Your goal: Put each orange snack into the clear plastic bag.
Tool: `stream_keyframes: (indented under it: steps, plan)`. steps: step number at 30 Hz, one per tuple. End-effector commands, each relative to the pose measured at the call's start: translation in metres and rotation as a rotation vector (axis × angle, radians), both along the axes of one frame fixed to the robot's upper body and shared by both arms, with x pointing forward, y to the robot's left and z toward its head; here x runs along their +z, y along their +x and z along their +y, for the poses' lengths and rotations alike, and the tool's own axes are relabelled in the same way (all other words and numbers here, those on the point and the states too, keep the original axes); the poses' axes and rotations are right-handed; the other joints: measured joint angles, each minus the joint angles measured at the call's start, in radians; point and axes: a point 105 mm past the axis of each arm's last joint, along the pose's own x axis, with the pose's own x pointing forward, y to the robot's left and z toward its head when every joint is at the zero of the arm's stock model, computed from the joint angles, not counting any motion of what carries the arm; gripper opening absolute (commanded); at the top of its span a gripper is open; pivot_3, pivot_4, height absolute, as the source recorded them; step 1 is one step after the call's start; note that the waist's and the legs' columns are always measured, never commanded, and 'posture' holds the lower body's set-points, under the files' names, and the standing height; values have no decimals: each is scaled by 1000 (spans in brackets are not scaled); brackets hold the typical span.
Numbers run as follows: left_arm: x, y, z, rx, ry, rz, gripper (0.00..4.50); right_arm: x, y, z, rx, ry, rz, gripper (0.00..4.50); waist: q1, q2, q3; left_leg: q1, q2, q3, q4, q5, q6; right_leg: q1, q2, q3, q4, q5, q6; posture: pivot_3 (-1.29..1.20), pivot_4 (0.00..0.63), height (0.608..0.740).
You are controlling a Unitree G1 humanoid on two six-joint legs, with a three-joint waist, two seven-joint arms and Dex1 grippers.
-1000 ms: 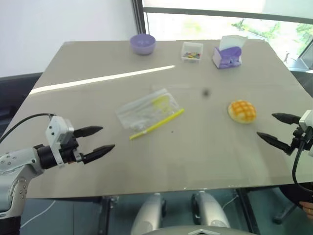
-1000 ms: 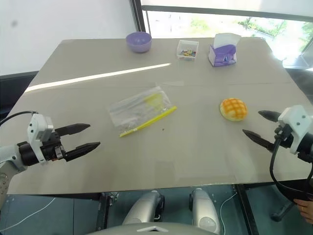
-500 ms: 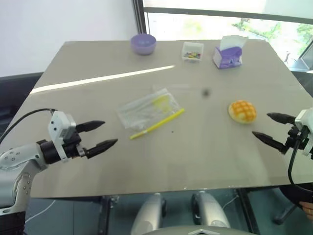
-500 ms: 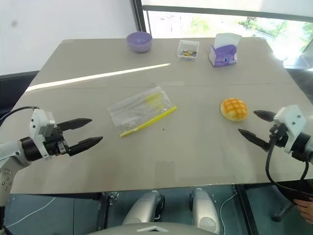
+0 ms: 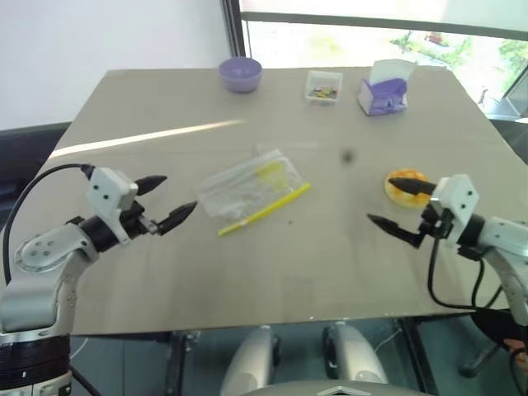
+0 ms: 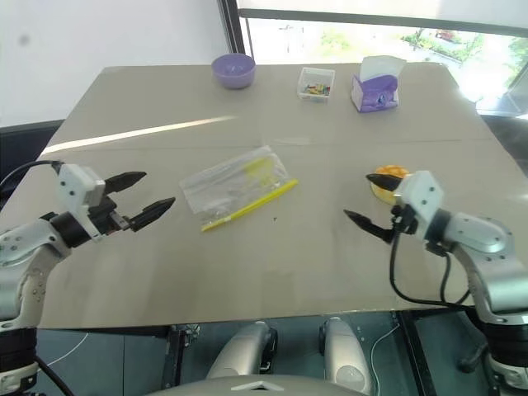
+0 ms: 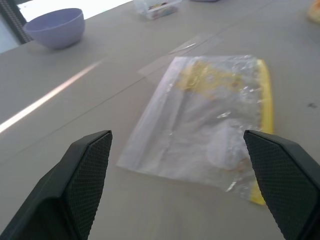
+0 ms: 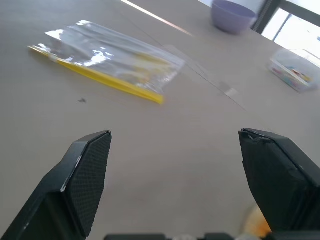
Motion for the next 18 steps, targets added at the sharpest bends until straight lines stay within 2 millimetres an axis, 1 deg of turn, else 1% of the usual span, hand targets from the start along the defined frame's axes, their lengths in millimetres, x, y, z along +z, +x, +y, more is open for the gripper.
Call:
stream_keyframes:
  steps: [1, 3, 5, 7, 9, 11, 13, 15, 18]
  plan:
    - [1, 4, 7, 46, 183, -75, 4467, 13, -3, 29, 92, 23, -80, 4322, 1, 0, 0, 0, 0, 0, 0, 0, 0, 0, 0, 0, 0, 0, 0, 0, 150, 740]
    - [0, 7, 8, 52, 188, -78, 4467, 14, -1, 39, 114, 36, -88, 4322, 2, 0, 0, -1, 0, -1, -1, 0, 0, -1, 0, 0, -1, 0, 0, 0, 150, 740]
    - [-3, 10, 6, 50, 104, -31, 4467, 12, 1, 49, 131, 41, -94, 4322, 4, 0, 0, -1, -1, -1, -1, 0, 0, -1, -1, -1, -1, 0, 0, 0, 150, 740]
    - [-7, 10, -1, 73, -101, 97, 4467, 11, 2, 57, 146, 48, -98, 4322, 5, 0, 0, -2, -1, -2, -1, 0, 0, -1, -1, -2, -1, 0, 0, 0, 150, 740]
    - [-17, 6, -3, 136, -152, 228, 4467, 11, 2, 61, 153, 60, -97, 4322, 3, 0, 0, -2, -1, -3, -1, 0, 0, -1, -1, -3, -1, 0, 0, 0, 150, 740]
    - [-22, -3, -16, 102, -342, 434, 4467, 10, 2, 64, 155, 66, -92, 4322, -1, 0, 0, -2, -2, -4, -1, 0, 0, -1, 0, -3, 0, 0, 0, 0, 150, 740]
    - [-23, -12, -28, 55, -471, 601, 4467, 9, 2, 66, 148, 71, -91, 4322, -2, 0, 0, -2, -3, -4, -1, 0, 0, -2, 2, -3, 3, 0, 0, 0, 150, 740]
    - [-28, -14, -28, 93, -579, 761, 4467, 9, 3, 66, 137, 75, -91, 4322, 0, 0, 0, -1, -3, -5, 0, 0, 0, -2, 2, -4, 4, 0, 0, 0, 150, 740]
    - [-28, -11, -30, 105, -693, 876, 4467, 8, 3, 66, 120, 83, -94, 4322, -3, 0, 0, 0, -4, -7, 1, 0, -1, -1, 4, -5, 6, 0, 0, 0, 150, 740]
